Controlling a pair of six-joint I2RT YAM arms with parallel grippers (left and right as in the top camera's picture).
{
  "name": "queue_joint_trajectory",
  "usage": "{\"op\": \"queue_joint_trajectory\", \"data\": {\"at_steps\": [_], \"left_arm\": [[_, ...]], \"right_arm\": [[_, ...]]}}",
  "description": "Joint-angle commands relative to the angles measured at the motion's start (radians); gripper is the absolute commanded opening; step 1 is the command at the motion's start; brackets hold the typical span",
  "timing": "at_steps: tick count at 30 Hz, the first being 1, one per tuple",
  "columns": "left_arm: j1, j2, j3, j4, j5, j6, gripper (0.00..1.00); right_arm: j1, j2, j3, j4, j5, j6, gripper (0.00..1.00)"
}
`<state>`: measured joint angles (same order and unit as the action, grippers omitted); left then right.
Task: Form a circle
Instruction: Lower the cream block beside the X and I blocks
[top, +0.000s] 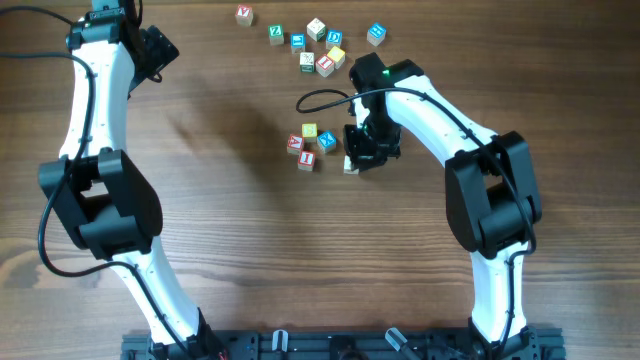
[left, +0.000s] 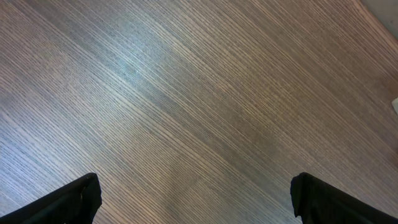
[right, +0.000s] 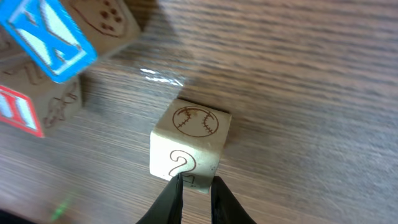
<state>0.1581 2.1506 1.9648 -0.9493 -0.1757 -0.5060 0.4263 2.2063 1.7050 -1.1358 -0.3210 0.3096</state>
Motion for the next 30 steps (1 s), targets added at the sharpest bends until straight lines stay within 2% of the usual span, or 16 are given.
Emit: {"op": "queue_joint_trajectory", "data": {"at_steps": [1, 20, 30], "left_arm": [[0.002, -0.003, 0.01, 0.002, -0.013, 0.005, 1.0], [0.002, -0.003, 0.01, 0.002, -0.013, 0.005, 1.0], [0.002, -0.003, 0.01, 0.002, -0.013, 0.005, 1.0]], "right_arm": [[-0.002, 0.012, -0.011, 0.025, -0.076, -0.02, 0.16], [0.068, 0.012, -0.011, 0.111, -0.08, 0.06, 0.17], [0.036, 0.011, -0.011, 0.034, -0.048, 0.05, 0.16]]}}
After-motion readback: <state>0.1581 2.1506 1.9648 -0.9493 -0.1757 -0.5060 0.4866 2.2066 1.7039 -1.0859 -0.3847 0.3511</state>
